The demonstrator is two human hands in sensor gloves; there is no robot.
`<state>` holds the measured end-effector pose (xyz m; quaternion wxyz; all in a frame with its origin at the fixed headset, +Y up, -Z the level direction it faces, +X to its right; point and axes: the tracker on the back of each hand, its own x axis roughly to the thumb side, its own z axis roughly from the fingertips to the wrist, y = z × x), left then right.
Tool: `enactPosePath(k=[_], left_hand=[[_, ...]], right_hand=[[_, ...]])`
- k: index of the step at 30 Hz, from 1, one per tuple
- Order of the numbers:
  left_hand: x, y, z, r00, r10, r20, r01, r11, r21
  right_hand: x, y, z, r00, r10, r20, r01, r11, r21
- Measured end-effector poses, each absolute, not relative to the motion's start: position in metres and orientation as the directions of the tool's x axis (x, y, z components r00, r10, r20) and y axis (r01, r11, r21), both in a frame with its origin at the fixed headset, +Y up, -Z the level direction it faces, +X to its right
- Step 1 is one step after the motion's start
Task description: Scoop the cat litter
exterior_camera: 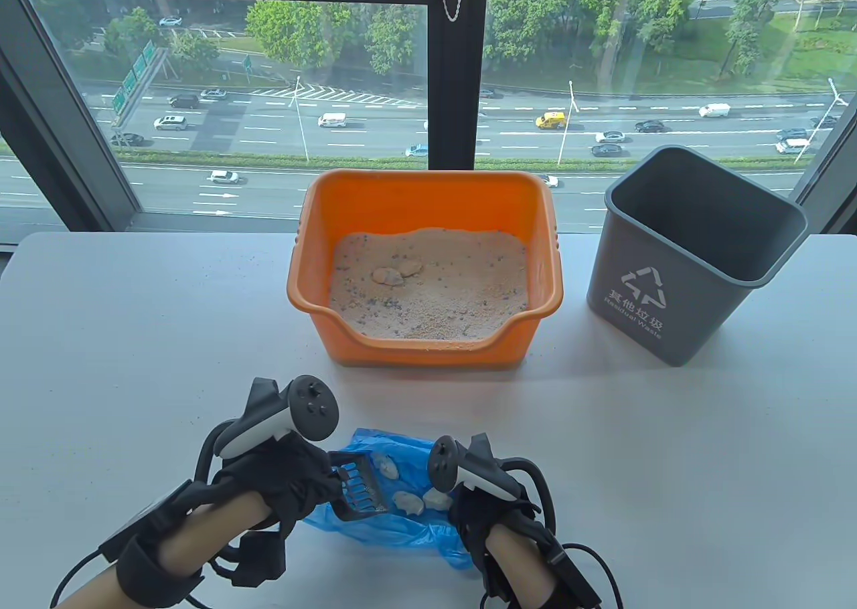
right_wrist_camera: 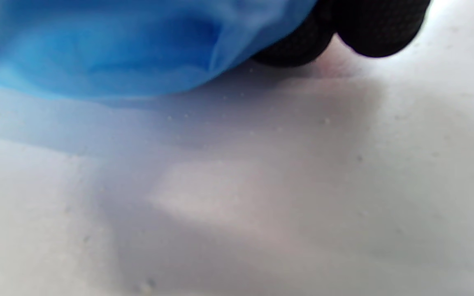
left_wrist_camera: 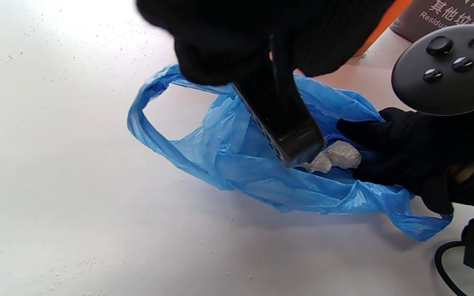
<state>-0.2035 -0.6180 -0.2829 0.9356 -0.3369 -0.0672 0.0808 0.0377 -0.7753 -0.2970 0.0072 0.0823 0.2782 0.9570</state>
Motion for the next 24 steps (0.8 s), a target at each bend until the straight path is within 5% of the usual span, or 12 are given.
enactPosePath(k=[9, 24], left_hand=[[-0.235, -0.599, -0.286, 0.913, 0.406, 0.029, -0.312, 0.745, -0.59], [-0.18, -0.587, -0.393, 0.808, 0.589, -0.029, -0.538, 0.716, -0.445]], right_hand=[[0.038, -0.775, -0.297, -0.986, 0.062, 0.154, 0.03, -0.845, 0.534], [0.038, -0.776, -0.297, -0.986, 0.062, 0.154, 0.03, -0.846, 0.533]])
